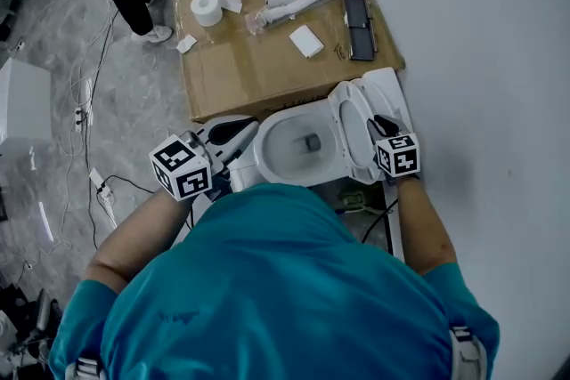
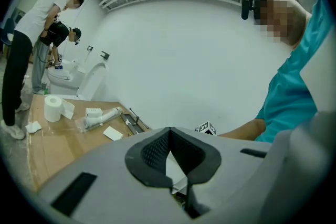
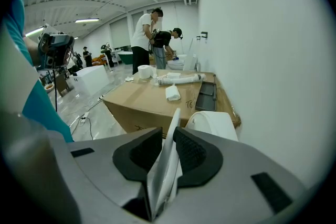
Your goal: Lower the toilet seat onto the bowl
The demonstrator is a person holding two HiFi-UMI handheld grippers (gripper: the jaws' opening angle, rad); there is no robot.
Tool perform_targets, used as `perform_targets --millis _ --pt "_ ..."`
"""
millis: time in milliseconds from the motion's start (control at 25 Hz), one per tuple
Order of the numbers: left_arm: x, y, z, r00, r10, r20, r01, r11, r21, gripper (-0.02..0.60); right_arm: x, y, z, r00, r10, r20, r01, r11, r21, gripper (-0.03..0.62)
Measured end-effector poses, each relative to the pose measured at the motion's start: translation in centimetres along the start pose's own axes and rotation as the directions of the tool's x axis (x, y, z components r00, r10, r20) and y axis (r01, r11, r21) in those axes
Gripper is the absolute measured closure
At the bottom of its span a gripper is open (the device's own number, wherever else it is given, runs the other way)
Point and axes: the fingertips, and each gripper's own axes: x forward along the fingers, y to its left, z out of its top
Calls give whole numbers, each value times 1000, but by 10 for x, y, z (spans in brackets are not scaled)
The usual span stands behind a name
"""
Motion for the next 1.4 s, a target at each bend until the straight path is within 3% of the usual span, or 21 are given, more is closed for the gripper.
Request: perform_targets --millis 440,880,1080,1240,1400 --pt "-44 24 -8 999 33 15 -32 999 -31 586 27 48 8 995 92 -26 -91 996 27 493" --pt "-49 34 -33 999 31 -9 -32 996 -85 586 50 76 4 968 250 -20 -243 954 177 435" --pt "-52 41 -48 999 31 -25 -33 994 -104 586 68 94 -6 926 376 -38 -345 881 323 319" --pt "-52 41 -59 999 21 -40 -26 992 -122 586 79 112 -13 855 518 -37 -451 776 440 257" --pt "-56 48 -69 999 25 -44 -31 990 -141 586 86 130 -17 777 630 -22 -527 669 525 241"
